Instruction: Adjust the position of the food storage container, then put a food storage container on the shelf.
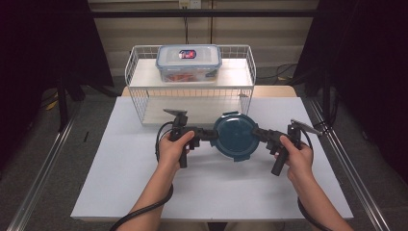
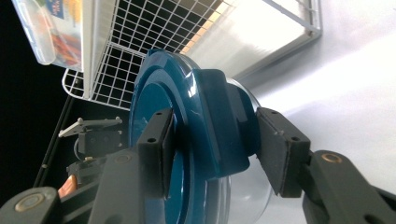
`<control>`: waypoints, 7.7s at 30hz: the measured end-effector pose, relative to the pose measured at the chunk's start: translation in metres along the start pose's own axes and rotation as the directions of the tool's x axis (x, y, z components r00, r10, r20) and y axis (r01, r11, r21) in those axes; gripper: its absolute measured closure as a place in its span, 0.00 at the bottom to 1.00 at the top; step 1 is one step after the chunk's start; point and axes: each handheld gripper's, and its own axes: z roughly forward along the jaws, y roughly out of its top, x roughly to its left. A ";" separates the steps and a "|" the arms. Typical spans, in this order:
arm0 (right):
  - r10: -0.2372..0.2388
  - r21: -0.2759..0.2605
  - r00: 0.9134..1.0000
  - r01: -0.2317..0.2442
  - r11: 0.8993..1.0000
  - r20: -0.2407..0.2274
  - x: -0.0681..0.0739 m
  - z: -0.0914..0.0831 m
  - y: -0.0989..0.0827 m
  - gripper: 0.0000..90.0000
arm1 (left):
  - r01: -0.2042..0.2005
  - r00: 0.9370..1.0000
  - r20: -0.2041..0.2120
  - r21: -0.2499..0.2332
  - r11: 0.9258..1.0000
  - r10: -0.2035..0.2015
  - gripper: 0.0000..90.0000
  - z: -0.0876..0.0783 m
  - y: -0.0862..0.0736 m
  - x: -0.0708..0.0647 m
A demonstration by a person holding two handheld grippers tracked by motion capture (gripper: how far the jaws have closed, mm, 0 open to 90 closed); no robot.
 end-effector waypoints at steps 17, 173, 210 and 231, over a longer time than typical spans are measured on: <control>0.015 0.019 1.000 -0.014 1.000 -0.020 0.015 0.012 0.000 0.55 | 0.012 1.000 -0.015 -0.005 1.000 -0.012 0.65 -0.020 0.005 -0.005; -0.020 -0.095 0.990 0.007 0.995 -0.138 0.237 0.119 0.132 0.59 | 0.074 0.997 -0.003 -0.167 0.983 -0.075 0.65 -0.169 0.187 -0.109; 0.006 -0.094 0.993 -0.017 0.995 -0.119 0.219 0.154 0.153 0.54 | 0.105 0.992 -0.037 -0.278 0.955 -0.120 0.58 -0.157 0.219 -0.086; -0.047 -0.095 0.983 0.030 0.995 -0.176 0.209 0.113 0.111 0.35 | 0.046 0.995 -0.067 -0.292 0.955 -0.069 0.30 -0.158 0.162 -0.112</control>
